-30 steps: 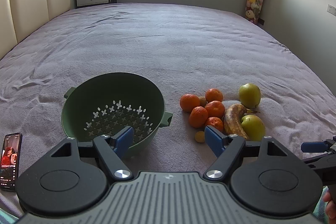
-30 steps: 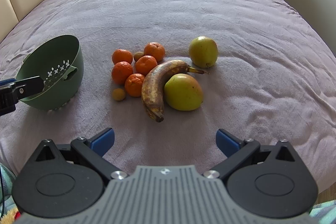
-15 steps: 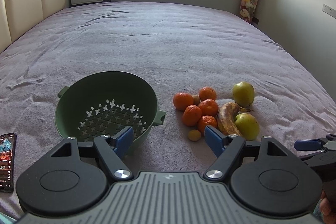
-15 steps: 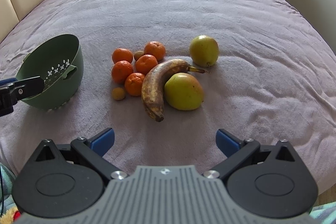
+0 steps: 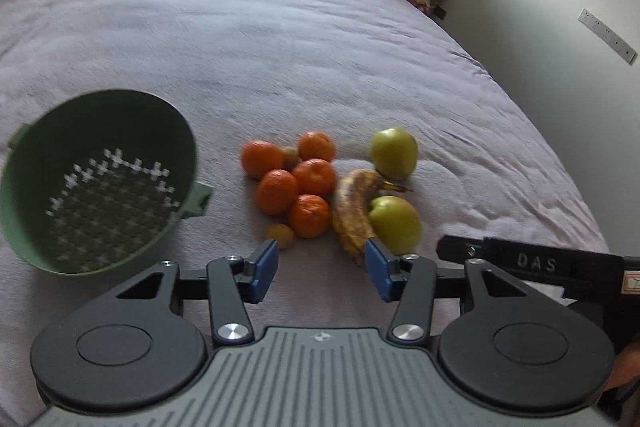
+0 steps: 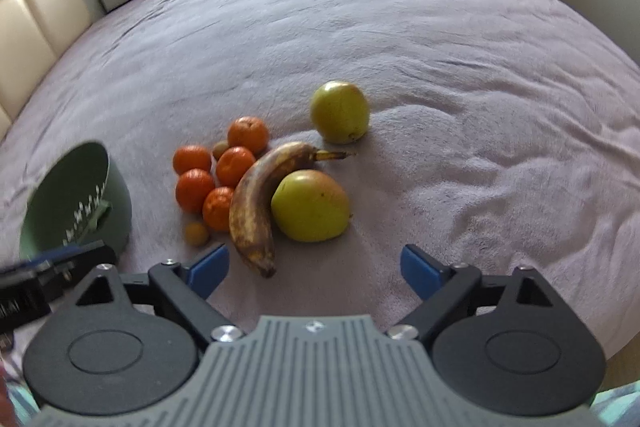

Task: Organize fruits
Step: 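Grasp the banana with the left tool while the right tool grasps the large pear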

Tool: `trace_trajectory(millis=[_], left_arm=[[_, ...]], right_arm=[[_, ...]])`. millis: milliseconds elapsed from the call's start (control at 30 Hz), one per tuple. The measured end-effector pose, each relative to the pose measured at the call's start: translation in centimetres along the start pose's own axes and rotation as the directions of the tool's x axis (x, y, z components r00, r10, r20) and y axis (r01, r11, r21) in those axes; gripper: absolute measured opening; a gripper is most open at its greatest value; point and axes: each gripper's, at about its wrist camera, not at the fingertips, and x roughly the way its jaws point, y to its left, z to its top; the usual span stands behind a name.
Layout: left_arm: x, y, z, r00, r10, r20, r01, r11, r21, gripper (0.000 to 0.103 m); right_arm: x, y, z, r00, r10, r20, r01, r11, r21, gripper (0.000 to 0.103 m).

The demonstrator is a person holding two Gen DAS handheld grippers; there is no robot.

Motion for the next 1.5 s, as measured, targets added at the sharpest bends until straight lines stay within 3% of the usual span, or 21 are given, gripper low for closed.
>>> trace_trajectory(millis=[300,567,1067,1267,1500], left_arm=[[5.7,0.6,1.2,0.991,-0.116,-0.059,0.106,0.981,-0.161,0.056],[9.5,1.5,0.5,0.979,-0.181,-0.097,0.155,0.960,-0.232,0.056],[12.7,2.7,-0.4,0.961,-0.236,-0.142,0.188,0.938,-0.290,0.056],[12.3,2.7,-0.4,0.959,-0.245,-0.142,0.200,0.941,-0.273,0.042],[12.5,1.9,-0.2,0.965,-0.207,-0.163,0.161,0.953,-0.257,0.040]], right_arm=[[3.9,-1.4,1.9,0.999,0.052,-0.002,-0.050,0.976,0.213,0.072],[7.7,-3.1,2.3,0.993,0.109,-0.034,-0.091,0.934,0.347,0.072],[11.2,-3.7,1.7,0.988,0.143,-0.059,-0.109,0.912,0.396,0.069],[11.1,-3.3,1.6,0.989,0.136,-0.059,-0.105,0.924,0.369,0.067],[10.2,-2.9,1.8,0.988,0.133,-0.072,-0.099,0.928,0.359,0.067]])
